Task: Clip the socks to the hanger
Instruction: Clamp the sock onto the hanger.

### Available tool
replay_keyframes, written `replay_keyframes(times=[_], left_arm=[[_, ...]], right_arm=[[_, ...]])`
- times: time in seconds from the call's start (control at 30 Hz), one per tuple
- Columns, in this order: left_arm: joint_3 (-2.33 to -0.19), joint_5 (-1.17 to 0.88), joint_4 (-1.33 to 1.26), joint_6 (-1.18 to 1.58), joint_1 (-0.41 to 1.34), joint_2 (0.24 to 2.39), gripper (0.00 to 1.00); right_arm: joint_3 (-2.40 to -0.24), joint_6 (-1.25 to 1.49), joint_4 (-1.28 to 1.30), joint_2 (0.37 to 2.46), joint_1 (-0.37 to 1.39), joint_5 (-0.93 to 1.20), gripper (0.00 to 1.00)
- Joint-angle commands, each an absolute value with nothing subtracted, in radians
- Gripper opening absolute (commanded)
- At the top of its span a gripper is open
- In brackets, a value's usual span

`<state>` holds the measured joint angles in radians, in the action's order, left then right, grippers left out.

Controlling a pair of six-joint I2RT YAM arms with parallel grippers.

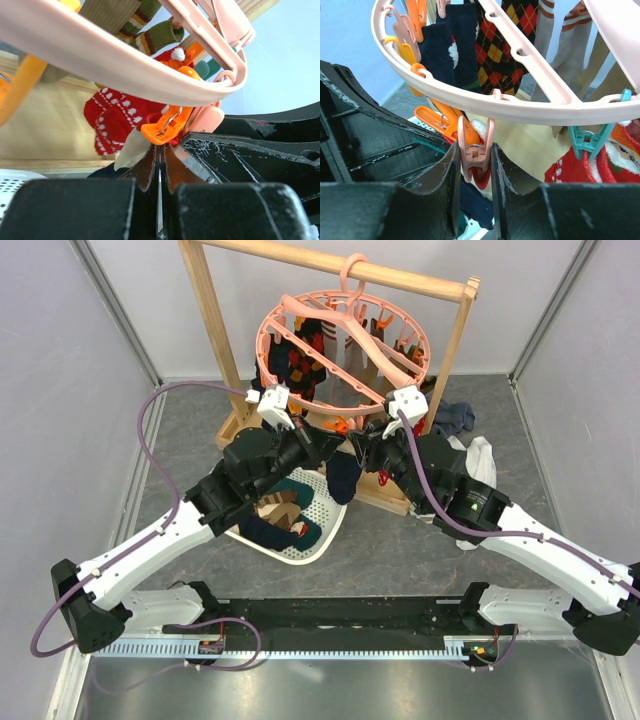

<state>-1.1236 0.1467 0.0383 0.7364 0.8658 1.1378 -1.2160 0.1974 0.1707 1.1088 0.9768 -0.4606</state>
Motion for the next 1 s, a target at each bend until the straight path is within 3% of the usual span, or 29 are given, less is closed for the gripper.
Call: replay_keyframes(times=[0.0, 0.2, 0.3, 0.43, 0.6, 0.7, 0.83, 0.97], left_arm=[[-1.108, 0.129, -0.072, 0.796, 0.87, 1.123, 0.02], [-1.103, 0.129, -0.094, 0.801, 0.868, 1.109, 0.02], [-1.097, 0.127, -0.095, 0.801, 0.87, 1.106, 0.02], [-1.088, 0.127, -0.097, 0.799, 0.87, 1.106, 0.02], [-1.075, 0.126, -0.098, 0.798, 0.87, 1.108, 0.02], [-1.071, 0.126, -0.106, 0.79, 0.868, 1.106, 0.09], [-1.057, 0.138, -0.107, 0.761, 0.87, 1.091, 0.3], [-1.022, 0.17, -0.113, 0.718, 0.868, 1.059, 0.49]], right_arm=[[-1.177, 0.21, 0.225, 1.089, 0.988, -0.388, 0.0], [-1.158, 0.212, 0.226, 1.086, 0.988, -0.403, 0.0], [-1.155, 0.207, 0.227, 1.081, 0.988, -0.408, 0.13], [-1.169, 0.203, 0.229, 1.078, 0.988, -0.407, 0.38], [-1.192, 0.199, 0.236, 1.071, 0.988, -0.405, 0.53], [-1.201, 0.196, 0.242, 1.068, 0.988, -0.403, 0.62], [-1.219, 0.19, 0.258, 1.055, 0.988, -0.406, 0.75], [-1.256, 0.173, 0.285, 1.048, 0.988, -0.414, 0.81]])
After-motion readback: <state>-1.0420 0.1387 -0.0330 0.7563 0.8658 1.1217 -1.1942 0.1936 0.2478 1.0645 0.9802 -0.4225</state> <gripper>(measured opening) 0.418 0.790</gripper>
